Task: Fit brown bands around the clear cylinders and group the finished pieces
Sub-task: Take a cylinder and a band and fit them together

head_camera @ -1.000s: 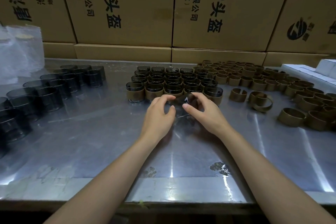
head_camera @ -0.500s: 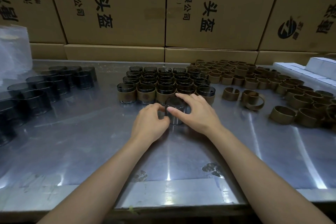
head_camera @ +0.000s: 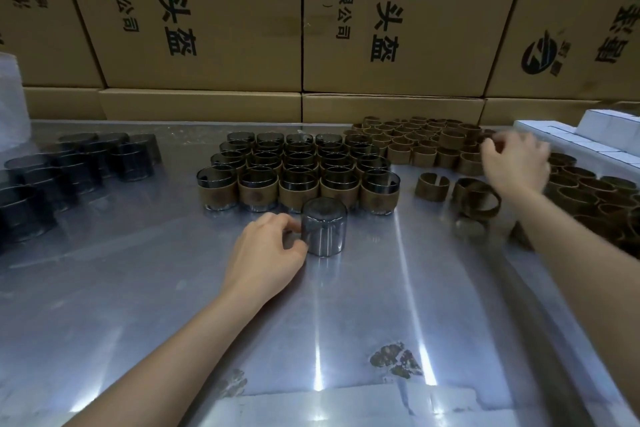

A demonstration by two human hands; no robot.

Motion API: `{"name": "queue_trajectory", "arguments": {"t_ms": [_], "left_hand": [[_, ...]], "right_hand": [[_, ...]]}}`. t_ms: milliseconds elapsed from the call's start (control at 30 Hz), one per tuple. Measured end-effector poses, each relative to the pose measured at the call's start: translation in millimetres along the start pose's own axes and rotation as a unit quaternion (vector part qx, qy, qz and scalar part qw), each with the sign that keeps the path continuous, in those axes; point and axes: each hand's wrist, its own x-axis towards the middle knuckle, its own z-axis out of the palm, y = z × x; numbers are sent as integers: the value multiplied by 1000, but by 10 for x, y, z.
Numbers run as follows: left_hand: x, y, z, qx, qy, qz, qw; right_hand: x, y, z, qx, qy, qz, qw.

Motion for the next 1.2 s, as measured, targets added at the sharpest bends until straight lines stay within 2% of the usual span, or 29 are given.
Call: {"name": "queue_trajectory", "arguments": {"t_ms": [100, 267, 433, 533, 667, 767, 867, 933, 967, 1000, 1100, 1133, 1200], "left_hand": [[9, -13, 25, 6, -2, 6, 1000], [29, -43, 57, 3, 2, 32, 999], [102, -70, 119, 8, 7, 34, 999], [139, -94, 151, 13, 16, 31, 999], [144, -96, 154, 8, 11, 37, 999], [138, -89, 146, 4, 5, 36, 999], [135, -90, 146, 5, 1, 32, 999], [131, -90, 144, 5, -1, 30, 1000], [127, -88, 142, 4, -3, 30, 1000], [126, -84, 138, 4, -5, 32, 999], [118, -87, 136, 0, -6, 40, 999], [113, -95, 138, 0, -5, 44, 999], [112, -121, 148, 5, -5, 47, 999]], "right_hand": [[255, 339, 58, -70, -82, 33, 994], [649, 683, 173, -127, -140, 34, 981], [991, 1054, 377, -169, -215, 99, 957], [1080, 1145, 475, -211, -258, 74, 940], [1028, 1066, 449, -193, -310, 44, 930], [914, 851, 291, -111, -371, -15, 922], [861, 591, -37, -58, -471, 33, 880], [888, 444, -239, -55, -506, 53, 859], [926, 378, -286, -43, -501, 50, 863], [978, 331, -281, -27, -466, 37, 884], [1131, 266, 9, 35, -251, -32, 967], [1156, 275, 146, 34, -205, -45, 977], [1204, 356, 449, -5, -197, -45, 979]]}}
